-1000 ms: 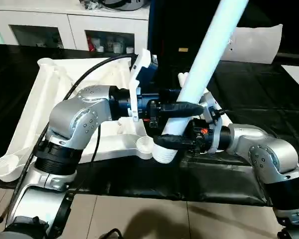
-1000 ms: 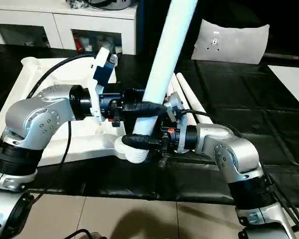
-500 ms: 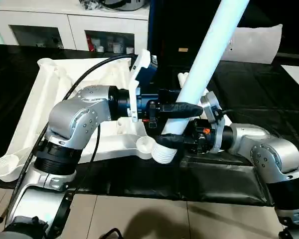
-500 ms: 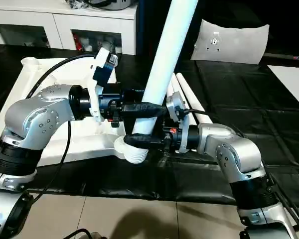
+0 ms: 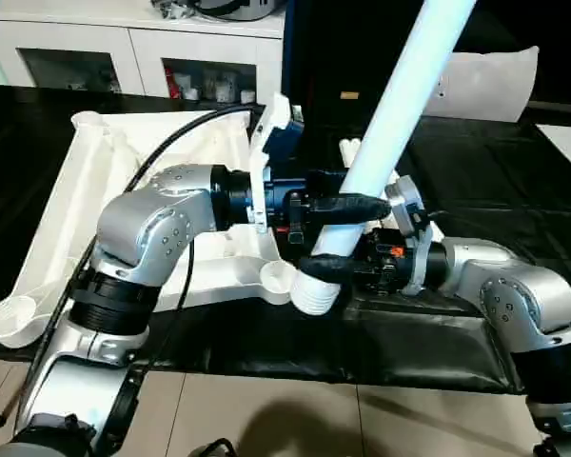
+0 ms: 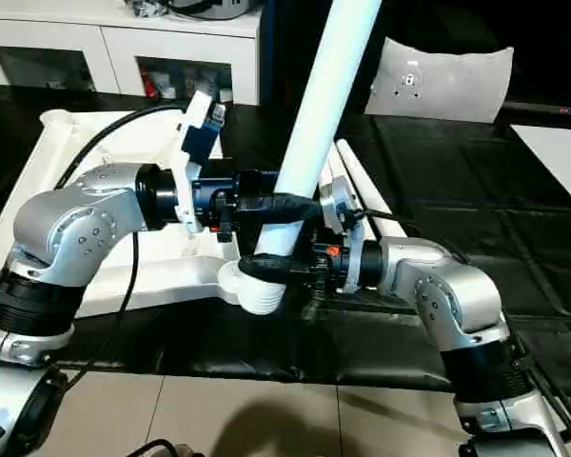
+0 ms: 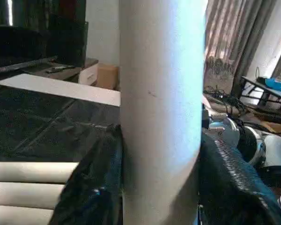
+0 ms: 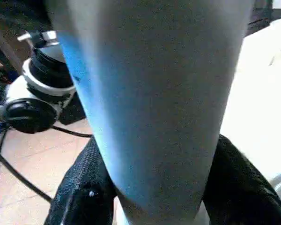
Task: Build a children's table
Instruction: Pick table leg
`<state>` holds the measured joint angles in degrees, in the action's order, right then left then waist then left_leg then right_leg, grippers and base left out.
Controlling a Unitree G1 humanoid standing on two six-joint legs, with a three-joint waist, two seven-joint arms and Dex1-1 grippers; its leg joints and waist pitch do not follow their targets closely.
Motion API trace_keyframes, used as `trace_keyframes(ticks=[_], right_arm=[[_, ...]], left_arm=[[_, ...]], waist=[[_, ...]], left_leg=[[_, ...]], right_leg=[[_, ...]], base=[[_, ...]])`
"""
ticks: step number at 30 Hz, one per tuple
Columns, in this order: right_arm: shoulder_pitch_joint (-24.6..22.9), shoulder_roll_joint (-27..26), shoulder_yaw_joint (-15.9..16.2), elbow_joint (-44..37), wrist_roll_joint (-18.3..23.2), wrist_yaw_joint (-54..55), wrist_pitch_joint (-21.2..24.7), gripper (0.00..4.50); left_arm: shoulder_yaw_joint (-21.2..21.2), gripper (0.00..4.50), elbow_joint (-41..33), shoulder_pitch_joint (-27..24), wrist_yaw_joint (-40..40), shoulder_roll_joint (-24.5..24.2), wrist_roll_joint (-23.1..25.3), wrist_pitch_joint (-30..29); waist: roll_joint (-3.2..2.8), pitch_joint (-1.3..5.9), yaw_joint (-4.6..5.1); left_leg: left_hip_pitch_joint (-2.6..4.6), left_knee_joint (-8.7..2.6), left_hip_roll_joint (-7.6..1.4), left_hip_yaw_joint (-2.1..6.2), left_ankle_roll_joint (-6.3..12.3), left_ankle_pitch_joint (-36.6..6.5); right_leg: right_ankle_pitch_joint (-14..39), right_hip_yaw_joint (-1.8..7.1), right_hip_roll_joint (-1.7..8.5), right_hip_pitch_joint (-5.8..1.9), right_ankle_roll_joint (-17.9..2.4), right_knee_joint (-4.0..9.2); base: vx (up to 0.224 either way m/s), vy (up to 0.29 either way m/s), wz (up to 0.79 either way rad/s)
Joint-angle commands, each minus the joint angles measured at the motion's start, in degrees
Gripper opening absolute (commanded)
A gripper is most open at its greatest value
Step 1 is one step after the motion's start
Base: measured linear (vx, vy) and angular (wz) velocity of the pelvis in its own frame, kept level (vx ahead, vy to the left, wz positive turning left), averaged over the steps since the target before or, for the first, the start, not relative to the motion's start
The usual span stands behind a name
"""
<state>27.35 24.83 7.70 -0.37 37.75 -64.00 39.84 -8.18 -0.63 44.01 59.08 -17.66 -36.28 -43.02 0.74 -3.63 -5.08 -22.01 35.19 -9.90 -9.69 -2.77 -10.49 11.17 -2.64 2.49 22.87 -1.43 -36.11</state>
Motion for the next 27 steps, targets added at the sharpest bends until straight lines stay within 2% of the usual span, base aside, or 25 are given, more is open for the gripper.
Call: trace_keyframes(ticks=[1, 3, 7, 10, 12, 13, 16, 17, 18, 19, 20, 21, 22, 23, 24, 27], right_arm=[[-0.5, -0.1, -0.7, -0.2, 0.4, 1.9, 1.5, 1.98], [-0.7, -0.3, -0.6, -0.4, 0.4, 2.1, 1.6, 1.98], [-1.9, -1.1, -0.4, -1.2, 0.6, 2.8, 1.6, 1.96], [-2.8, -1.5, -0.4, -1.8, 0.7, 3.2, 1.6, 1.96], [-3.7, -2.0, -0.9, -2.4, 0.9, 3.9, 2.1, 1.96], [-4.0, -2.3, -1.2, -2.6, 1.1, 4.3, 2.3, 1.96], [-4.6, -2.9, -1.9, -3.1, 1.8, 5.3, 2.4, 1.96], [-5.3, -3.5, -2.7, -3.9, 2.2, 6.4, 2.2, 1.96], [-5.3, -3.5, -2.7, -3.9, 2.2, 6.4, 2.2, 1.96], [-6.2, -4.5, -3.8, -4.9, 2.8, 7.6, 1.3, 1.96], [-7.1, -5.5, -4.8, -5.9, 3.3, 8.7, 0.5, 1.96], [-7.1, -5.5, -4.8, -5.9, 3.3, 8.7, 0.5, 1.96], [-8.1, -7.8, -6.5, -6.9, 2.7, 12.8, -1.3, 1.96], [-8.3, -8.5, -7.1, -7.1, 2.7, 14.9, -0.7, 1.96], [-8.5, -8.9, -7.4, -7.4, 2.7, 16.1, -0.1, 1.94], [-9.7, -10.0, -7.8, -10.0, 3.5, 18.6, 0.7, 1.92]], left_arm=[[-1.8, 2.67, -3.9, -0.6, 1.6, 0.9, -1.7, 0.0], [-1.8, 2.97, -4.1, -0.8, 1.4, 1.3, -1.9, -0.1], [-2.2, 3.25, -4.6, -1.6, 1.1, 2.5, -2.6, -0.5], [-2.2, 3.5, -4.9, -2.0, 0.6, 3.2, -2.9, -0.7], [0.1, 3.54, -4.8, -2.5, -0.1, 5.0, -5.1, -0.8], [1.8, 3.75, -4.6, -2.7, -0.6, 6.1, -6.7, -0.8], [5.7, 3.89, -4.0, -3.0, -2.1, 8.6, -10.6, -1.0], [8.6, 3.89, -3.0, -3.1, -4.6, 10.8, -12.7, -0.6], [8.6, 3.89, -3.0, -3.1, -4.6, 10.8, -12.7, -0.6], [11.1, 3.89, -2.1, -3.4, -7.1, 12.9, -14.8, 0.1], [13.3, 3.89, -1.4, -3.5, -9.3, 14.6, -16.5, 0.8], [13.3, 3.89, -1.4, -3.5, -9.3, 14.6, -16.5, 0.8], [16.9, 3.89, -0.3, -3.7, -13.7, 17.5, -20.0, 1.1], [18.0, 3.89, -0.1, -3.9, -15.4, 18.4, -21.2, 1.2], [18.7, 3.89, -0.1, -4.1, -16.4, 19.1, -21.9, 1.2], [19.6, 3.89, -1.7, -5.8, -19.6, 19.8, -21.1, 1.5]], waist=[[-0.5, 4.53, -0.06], [-0.51, 4.48, 0.03], [-0.57, 4.3, 0.01], [-0.55, 4.35, 0.03], [-0.61, 4.4, -0.02], [-0.49, 4.42, -0.08], [-0.47, 4.45, -0.14], [-1.76, 4.39, -0.25], [-1.23, 4.34, -0.03], [-0.03, 4.37, 0.14], [-0.34, 4.32, -0.04], [-0.49, 4.34, -0.13], [-0.18, 4.29, 0.0], [-0.19, 4.26, 0.0], [-0.2, 4.29, 0.01], [-0.4, 4.3, 0.2]], left_leg=[[0.9, -3.46, -3.0, 0.91, 1.21, -5.8], [0.94, -3.51, -2.93, 0.89, 1.14, -6.3], [1.07, -3.6, -2.93, 0.88, 0.36, -7.7], [0.96, -3.63, -2.91, 0.93, 0.32, -7.8], [0.94, -3.59, -2.91, 0.94, 0.26, -7.6], [0.82, -3.49, -2.82, 0.88, 0.45, -7.3], [0.87, -3.43, -2.8, 0.87, 0.76, -7.4], [0.86, -3.37, -2.79, 1.07, 0.54, -7.6], [0.84, -3.4, -2.82, 0.84, 0.69, -8.1], [0.76, -3.46, -2.7, 0.77, 1.19, -8.1], [0.66, -3.32, -2.53, 0.75, 1.26, -8.0], [0.68, -3.27, -2.55, 0.77, 1.37, -8.1], [0.6, -3.33, -2.65, 0.74, 1.27, -7.9], [0.62, -3.28, -2.61, 0.7, 1.08, -7.8], [0.64, -3.3, -2.54, 0.77, 0.96, -7.9], [0.73, -3.51, -2.6, 0.9, 1.09, -8.2]], right_leg=[[5.4, 2.67, 5.11, -3.63, -12.9, 4.09], [6.4, 2.65, 5.05, -3.58, -12.7, 4.22], [9.6, 2.71, 5.07, -3.44, -11.7, 4.62], [9.8, 2.66, 5.09, -3.48, -11.4, 4.63], [9.5, 2.68, 5.12, -3.52, -11.4, 4.55], [8.8, 2.67, 5.16, -3.61, -11.9, 4.52], [9.1, 2.63, 5.16, -3.57, -12.0, 4.62], [9.2, 2.64, 5.15, -3.4, -12.1, 4.51], [9.1, 2.62, 5.03, -3.38, -12.1, 4.95], [9.3, 2.64, 4.89, -3.65, -11.8, 4.93], [11.0, 2.62, 5.08, -3.58, -11.6, 5.01], [12.1, 2.58, 5.2, -3.55, -11.3, 5.16], [13.4, 2.62, 5.12, -3.51, -10.5, 5.24], [13.8, 2.59, 5.14, -3.35, -10.5, 5.29], [14.4, 2.51, 5.15, -3.35, -10.5, 5.34], [15.5, 2.49, 4.79, -3.23, -8.4, 5.45]], base=[[0.0, 0.0, 0.0], [0.0, 0.0, 0.0], [0.0, 0.0, 0.0], [0.0, 0.0, 0.0], [0.0, 0.0, 0.0], [0.0, 0.0, 0.0], [0.0, 0.0, 0.0], [0.0, 0.0, 0.0], [0.0, 0.0, 0.0], [0.0, 0.0, 0.0], [0.0, 0.0, 0.0], [0.0, 0.0, 0.0], [0.0, 0.0, 0.0], [0.0, 0.0, 0.0], [0.0, 0.0, 0.0], [0.0, 0.0, 0.0]])
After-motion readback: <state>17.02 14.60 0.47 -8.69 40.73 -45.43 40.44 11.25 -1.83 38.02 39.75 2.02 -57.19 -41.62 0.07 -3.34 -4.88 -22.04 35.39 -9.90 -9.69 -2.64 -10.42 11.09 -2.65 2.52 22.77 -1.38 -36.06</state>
